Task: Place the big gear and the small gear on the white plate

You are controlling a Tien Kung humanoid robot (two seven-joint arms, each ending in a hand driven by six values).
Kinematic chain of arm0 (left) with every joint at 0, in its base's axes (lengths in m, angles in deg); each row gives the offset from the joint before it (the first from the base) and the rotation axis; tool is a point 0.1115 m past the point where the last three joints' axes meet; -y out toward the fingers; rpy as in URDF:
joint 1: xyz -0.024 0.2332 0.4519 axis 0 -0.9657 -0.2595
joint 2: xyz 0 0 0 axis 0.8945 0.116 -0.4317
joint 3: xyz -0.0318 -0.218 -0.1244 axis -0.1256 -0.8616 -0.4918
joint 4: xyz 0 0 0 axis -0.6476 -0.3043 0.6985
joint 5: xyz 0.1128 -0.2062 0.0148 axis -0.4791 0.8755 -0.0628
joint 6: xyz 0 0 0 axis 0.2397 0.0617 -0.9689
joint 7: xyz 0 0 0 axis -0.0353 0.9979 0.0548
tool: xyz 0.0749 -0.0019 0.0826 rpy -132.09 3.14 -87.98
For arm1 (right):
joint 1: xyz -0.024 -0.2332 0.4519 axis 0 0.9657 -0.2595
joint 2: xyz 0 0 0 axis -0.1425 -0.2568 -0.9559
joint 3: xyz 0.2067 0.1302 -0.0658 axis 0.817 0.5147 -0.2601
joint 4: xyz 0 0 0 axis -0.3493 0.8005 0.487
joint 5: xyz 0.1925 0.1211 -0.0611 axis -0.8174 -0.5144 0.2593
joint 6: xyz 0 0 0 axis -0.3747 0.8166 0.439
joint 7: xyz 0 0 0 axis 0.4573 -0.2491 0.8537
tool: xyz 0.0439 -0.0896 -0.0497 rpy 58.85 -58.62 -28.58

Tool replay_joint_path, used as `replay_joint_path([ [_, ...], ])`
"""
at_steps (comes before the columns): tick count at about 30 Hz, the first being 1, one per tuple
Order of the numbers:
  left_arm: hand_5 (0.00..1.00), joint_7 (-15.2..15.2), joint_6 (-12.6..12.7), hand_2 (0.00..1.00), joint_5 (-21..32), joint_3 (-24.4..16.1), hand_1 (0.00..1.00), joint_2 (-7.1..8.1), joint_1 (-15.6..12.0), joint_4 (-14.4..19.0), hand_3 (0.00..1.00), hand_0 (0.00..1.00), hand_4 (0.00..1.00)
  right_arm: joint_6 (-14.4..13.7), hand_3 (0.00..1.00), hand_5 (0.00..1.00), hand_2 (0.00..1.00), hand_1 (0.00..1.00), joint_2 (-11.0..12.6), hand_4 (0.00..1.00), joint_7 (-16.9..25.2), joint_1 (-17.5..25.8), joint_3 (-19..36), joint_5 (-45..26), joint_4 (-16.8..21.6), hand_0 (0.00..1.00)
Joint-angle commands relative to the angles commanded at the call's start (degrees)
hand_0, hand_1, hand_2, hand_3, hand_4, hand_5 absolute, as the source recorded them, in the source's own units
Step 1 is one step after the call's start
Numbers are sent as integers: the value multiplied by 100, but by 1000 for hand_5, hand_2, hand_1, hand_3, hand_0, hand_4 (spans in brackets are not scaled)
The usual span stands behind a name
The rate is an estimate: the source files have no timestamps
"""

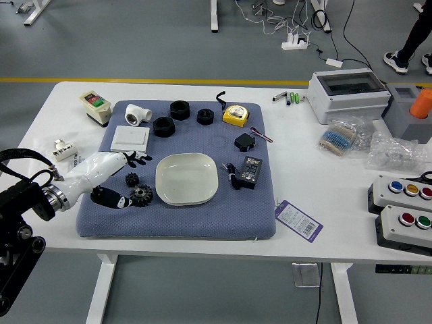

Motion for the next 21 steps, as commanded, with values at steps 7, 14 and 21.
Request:
replay_joint_path([
  [7, 57, -103, -17, 756, -39, 227, 681, 33, 95, -43, 837, 677, 900, -2, 669, 672, 813, 751, 1, 842, 3, 1, 2, 0, 1, 741],
  [14, 55, -193, 34, 715, -123, 385, 646, -11, 153, -266, 833, 627, 902, -7, 666, 671, 811, 751, 1, 842, 5, -1, -5, -10, 3, 740],
  [21, 59, -228, 85, 716, -123, 416, 648, -90, 244, -527, 830, 625, 898, -14, 665, 669, 812, 751, 0, 839, 10, -11, -14, -28, 6, 740],
])
